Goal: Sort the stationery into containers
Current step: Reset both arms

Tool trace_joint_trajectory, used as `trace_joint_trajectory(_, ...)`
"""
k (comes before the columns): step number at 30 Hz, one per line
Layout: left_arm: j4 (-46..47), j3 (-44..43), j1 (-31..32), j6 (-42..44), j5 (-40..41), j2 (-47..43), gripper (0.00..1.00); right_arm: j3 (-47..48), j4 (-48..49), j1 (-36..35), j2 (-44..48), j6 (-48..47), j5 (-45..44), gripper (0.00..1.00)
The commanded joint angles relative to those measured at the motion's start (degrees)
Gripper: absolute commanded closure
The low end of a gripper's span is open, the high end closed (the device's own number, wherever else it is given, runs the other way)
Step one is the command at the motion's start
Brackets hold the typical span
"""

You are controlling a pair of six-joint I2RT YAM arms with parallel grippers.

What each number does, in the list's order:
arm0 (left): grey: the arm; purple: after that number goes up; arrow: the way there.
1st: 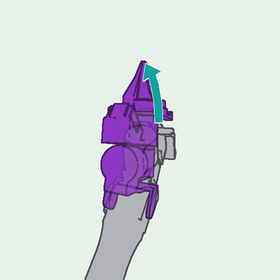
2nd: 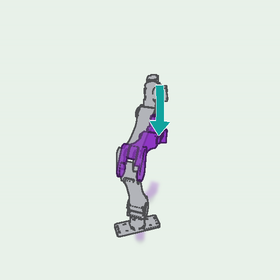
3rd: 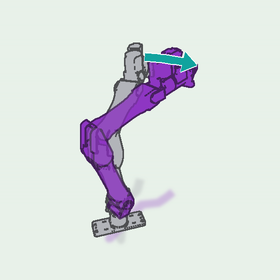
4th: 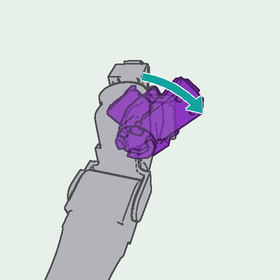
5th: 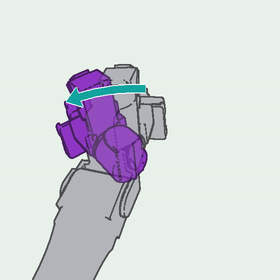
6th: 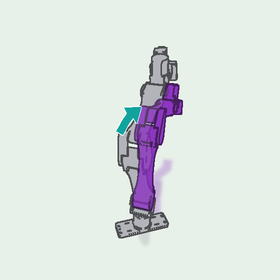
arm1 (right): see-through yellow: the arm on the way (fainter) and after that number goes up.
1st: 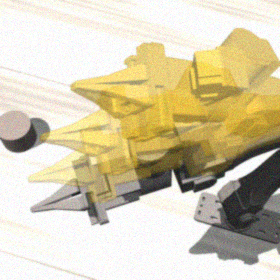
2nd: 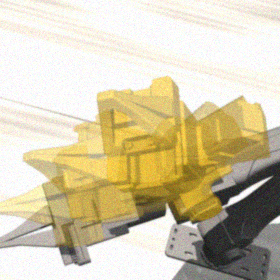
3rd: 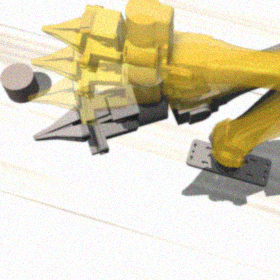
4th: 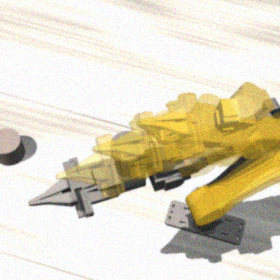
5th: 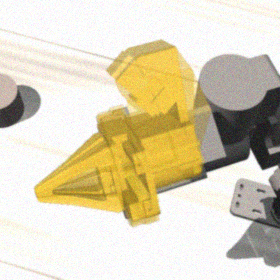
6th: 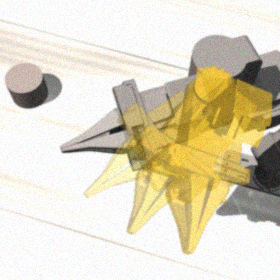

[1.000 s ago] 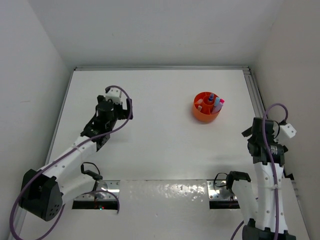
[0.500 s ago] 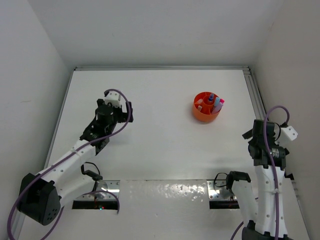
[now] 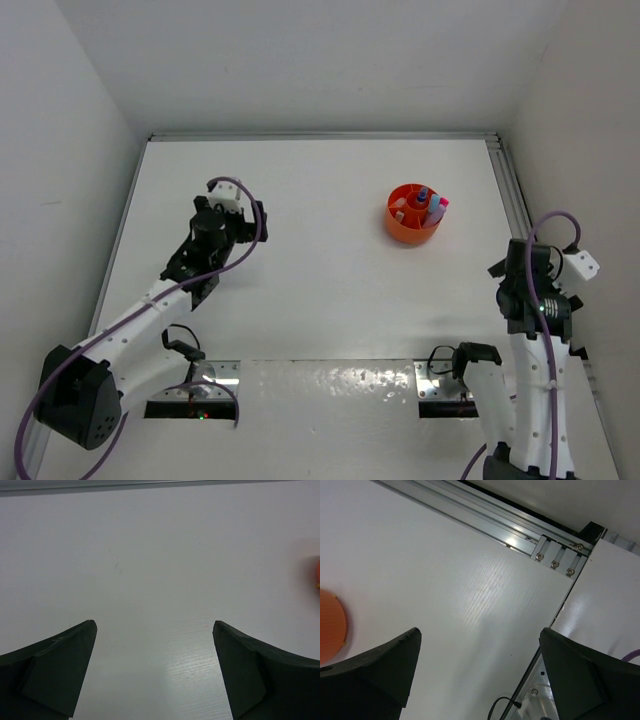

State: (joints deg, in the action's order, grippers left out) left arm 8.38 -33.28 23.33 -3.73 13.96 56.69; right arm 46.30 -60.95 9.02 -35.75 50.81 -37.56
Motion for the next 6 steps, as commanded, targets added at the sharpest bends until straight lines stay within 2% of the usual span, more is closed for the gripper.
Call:
trace_joint_trajectory(1,2.7,0.1,0.3,-1.2,-0.3,0.5,0.00,0.0,3.5,0.1,1.1,-1.5,-2.3,0.01)
trace_joint_trajectory(6,2.7,-0.9,0.3,-0.6,-0.5,1.7,0.00,0.6,2.4,0.1,-0.4,-0.9,-3.9,0.01)
